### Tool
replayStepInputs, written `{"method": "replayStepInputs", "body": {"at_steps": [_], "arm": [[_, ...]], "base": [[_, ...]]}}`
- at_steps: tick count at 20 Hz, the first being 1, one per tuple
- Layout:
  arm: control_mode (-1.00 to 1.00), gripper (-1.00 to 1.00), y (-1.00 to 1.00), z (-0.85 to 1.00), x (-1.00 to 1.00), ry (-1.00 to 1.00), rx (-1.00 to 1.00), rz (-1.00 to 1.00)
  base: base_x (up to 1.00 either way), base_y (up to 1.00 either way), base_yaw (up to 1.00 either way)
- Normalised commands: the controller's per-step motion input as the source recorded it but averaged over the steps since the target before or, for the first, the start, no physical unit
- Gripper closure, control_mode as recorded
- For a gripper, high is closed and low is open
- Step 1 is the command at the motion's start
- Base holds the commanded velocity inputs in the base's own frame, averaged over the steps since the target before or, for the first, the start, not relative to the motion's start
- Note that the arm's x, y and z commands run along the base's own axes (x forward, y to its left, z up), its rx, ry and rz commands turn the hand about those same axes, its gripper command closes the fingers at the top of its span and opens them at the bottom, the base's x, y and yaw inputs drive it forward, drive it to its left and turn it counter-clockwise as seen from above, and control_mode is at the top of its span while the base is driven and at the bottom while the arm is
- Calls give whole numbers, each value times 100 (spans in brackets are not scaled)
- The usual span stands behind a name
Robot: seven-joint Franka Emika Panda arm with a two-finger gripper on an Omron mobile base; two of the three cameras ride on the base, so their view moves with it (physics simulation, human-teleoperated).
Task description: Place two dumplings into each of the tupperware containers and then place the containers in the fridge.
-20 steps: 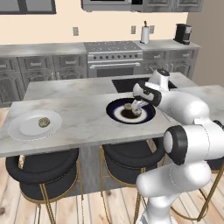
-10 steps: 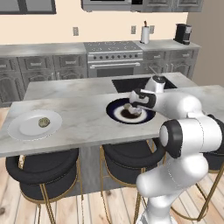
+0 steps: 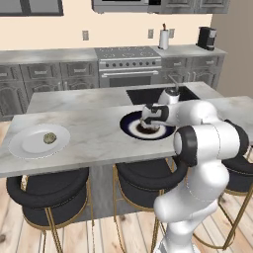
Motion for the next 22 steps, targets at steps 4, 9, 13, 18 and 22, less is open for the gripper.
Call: {"method": "replayStepInputs", "body": {"at_steps": [4, 9, 13, 18, 22], "arm": [[-100, -100, 0, -32, 2, 17, 0, -17], [-100, 100, 0, -23, 2, 4, 0, -12], [-100, 100, 0, -22, 1, 0, 3, -5], [-100, 100, -4, 52, -37, -14, 6, -3], [-100, 100, -26, 100, -74, -17, 0, -14]], "base": [[0, 0, 0], [0, 0, 0], [0, 0, 0], [0, 0, 0], [0, 0, 0]]}}
